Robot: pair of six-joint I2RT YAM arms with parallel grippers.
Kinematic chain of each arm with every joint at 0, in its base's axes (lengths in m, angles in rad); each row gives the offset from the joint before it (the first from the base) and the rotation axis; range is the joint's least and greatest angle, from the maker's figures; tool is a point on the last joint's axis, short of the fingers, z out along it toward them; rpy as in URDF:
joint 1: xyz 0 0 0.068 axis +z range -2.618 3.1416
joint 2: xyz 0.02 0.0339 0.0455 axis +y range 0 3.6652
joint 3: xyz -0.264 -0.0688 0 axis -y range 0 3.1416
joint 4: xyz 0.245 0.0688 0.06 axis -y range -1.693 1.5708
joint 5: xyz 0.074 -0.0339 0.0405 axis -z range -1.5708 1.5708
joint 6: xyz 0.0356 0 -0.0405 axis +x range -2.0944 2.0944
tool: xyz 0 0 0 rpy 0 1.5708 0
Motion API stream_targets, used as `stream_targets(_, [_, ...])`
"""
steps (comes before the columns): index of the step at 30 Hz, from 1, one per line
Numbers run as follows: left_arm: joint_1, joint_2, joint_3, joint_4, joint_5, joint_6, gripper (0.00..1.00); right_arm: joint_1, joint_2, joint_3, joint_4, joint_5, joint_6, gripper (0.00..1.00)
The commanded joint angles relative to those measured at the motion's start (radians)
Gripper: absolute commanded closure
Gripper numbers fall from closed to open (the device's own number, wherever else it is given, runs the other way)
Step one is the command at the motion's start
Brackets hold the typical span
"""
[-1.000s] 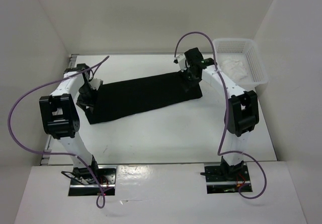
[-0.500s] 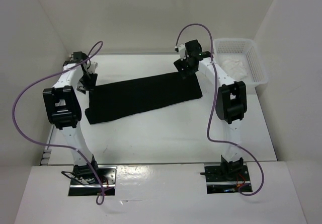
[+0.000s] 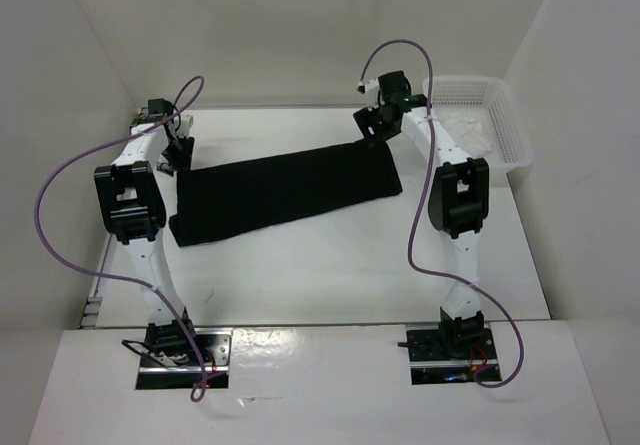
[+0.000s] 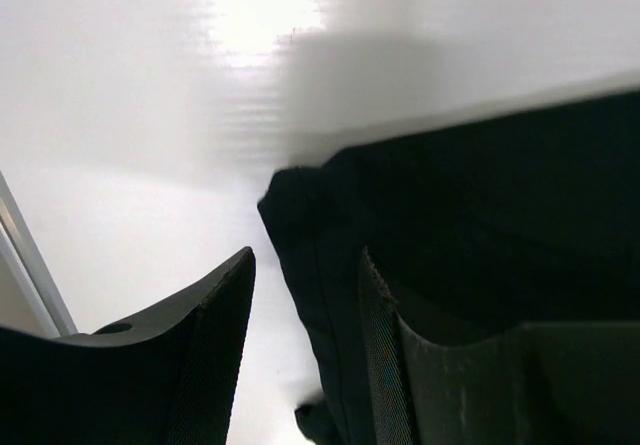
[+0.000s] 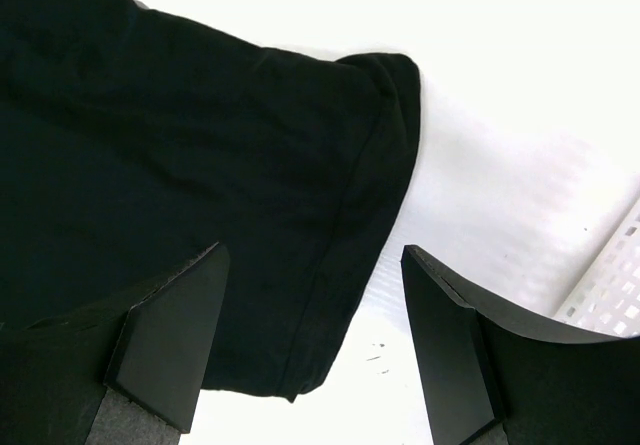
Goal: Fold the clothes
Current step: Fold the tank top
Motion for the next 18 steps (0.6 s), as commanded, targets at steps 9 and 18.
stream_targets(9, [0.008,0.131,0.119,0.03,0.038,0.04,0.47,0.003,0.03,0.082,-0.05,-0.018,-0.011,0.22])
stream_targets(18, [0.017,0.166,0.132,0.009,0.077,0.069,0.52,-0.007,0.131,0.217,-0.109,-0.009,-0.02,0.22])
